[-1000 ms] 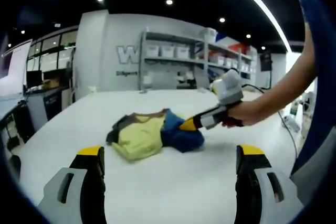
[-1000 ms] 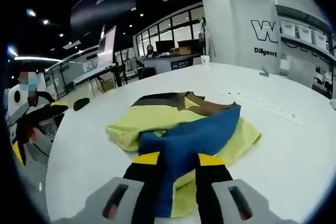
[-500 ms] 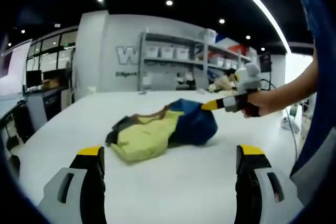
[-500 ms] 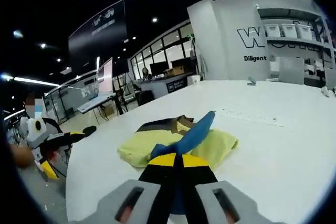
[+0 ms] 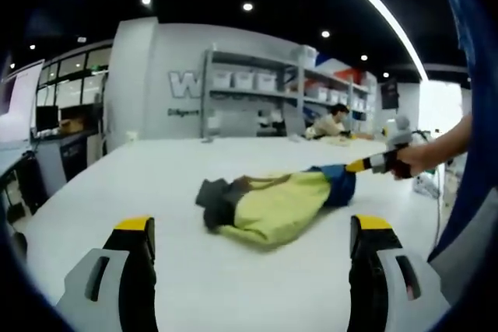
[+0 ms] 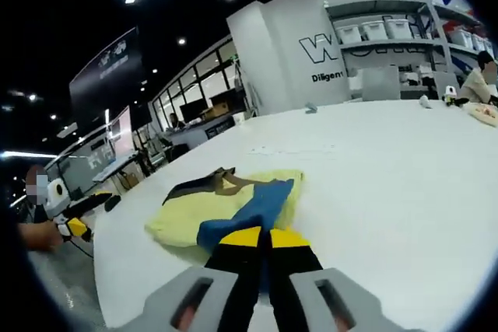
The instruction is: Fold the garment on the visible template until the final outline fits inside the template.
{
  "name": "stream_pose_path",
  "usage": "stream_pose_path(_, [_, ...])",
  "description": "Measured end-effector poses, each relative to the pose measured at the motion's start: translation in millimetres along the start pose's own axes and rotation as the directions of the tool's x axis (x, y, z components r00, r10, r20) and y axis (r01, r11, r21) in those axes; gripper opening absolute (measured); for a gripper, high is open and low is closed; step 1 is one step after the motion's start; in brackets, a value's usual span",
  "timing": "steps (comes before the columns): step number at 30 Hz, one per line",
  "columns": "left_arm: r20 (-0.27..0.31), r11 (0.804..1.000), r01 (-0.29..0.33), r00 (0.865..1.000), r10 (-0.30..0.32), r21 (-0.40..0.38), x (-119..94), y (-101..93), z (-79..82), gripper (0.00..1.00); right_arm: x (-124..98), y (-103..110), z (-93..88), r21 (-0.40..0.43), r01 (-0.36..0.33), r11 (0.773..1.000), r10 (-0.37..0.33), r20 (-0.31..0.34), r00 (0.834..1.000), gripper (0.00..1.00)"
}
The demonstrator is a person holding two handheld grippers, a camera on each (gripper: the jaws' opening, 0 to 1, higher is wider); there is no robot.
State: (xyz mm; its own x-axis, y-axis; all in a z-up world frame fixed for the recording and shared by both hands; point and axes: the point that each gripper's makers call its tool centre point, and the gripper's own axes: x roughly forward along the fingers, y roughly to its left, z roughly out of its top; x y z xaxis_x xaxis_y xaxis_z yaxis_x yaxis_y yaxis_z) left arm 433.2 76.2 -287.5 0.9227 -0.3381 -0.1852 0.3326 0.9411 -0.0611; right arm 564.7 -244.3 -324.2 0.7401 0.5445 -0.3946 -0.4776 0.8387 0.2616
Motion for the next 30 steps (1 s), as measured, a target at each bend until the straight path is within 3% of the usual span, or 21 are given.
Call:
stream_pose_path(2, [-0.002,1.0,0.008,1.0,-0.008,0.001,0.7,-1.2,-0.9,0.99,-3.8,-16.3,-1.6,0.008,0.051,0.999,-0.051,0.007,0.999,0.01])
stream_pose_path(4, [-0.002,1.0,0.014,1.0,-0.014,0.002,0.9,-3.1,-1.1,0.99,-9.1,-31.6,-2.9,0.058,0.122,0.991,-0.122,0.007,0.992,0.19])
stream_pose_path(5, [-0.003,1.0,0.018,1.0,-0.018,0.005,1.5,-5.8,-0.9,0.99,-14.9,-39.1,1.7,0.062,0.176,0.982,-0.178,0.031,0.984,0.25])
stream_pose_path(6, [-0.003,1.0,0.019,1.0,-0.019,0.005,1.7,-6.4,-0.8,0.99,-16.7,-41.9,2.9,0.054,0.184,0.981,-0.186,0.034,0.982,0.25])
stream_pose_path(8, [-0.003,1.0,0.021,1.0,-0.021,0.004,1.9,-6.9,-1.1,0.99,-25.0,-30.7,16.8,-0.033,0.205,0.978,-0.203,0.058,0.977,0.25])
stream_pose_path(12, [-0.002,1.0,0.021,1.0,-0.021,0.001,2.2,-6.9,-0.7,0.99,-15.9,-8.9,20.7,-0.211,0.213,0.954,-0.207,0.05,0.977,0.32])
stream_pose_path(14, [-0.004,1.0,0.022,1.0,-0.022,0.001,2.3,-7.4,-1.1,0.99,-8.2,20.8,23.2,-0.282,0.185,0.942,-0.172,0.069,0.983,0.28])
stream_pose_path(16, [-0.005,1.0,0.024,1.0,-0.024,0.002,2.3,-7.5,-1.6,0.99,-3.3,40.9,22.3,-0.258,0.161,0.953,-0.149,0.068,0.987,0.23])
stream_pose_path(19, [-0.005,1.0,0.027,1.0,-0.027,0.002,2.4,-8.0,-1.5,0.99,8.5,55.3,11.7,-0.235,0.135,0.963,-0.131,0.033,0.991,0.25])
stream_pose_path(21, [-0.005,1.0,0.027,1.0,-0.027,0.002,2.5,-7.9,-1.6,0.99,15.5,54.1,-3.9,-0.268,0.162,0.95,-0.171,-0.009,0.985,0.25])
stream_pose_path(26, [-0.004,1.0,0.03,1.0,-0.03,-0.004,2.7,-8.1,-2.4,0.99,28.0,41.8,-20.9,-0.265,0.233,0.936,-0.253,-0.044,0.966,0.31])
stream_pose_path(30, [-0.009,0.999,0.039,0.999,-0.039,-0.011,3.9,-10.3,-4.5,0.99,40.9,37.3,-33.0,-0.247,0.241,0.938,-0.267,-0.074,0.961,0.39])
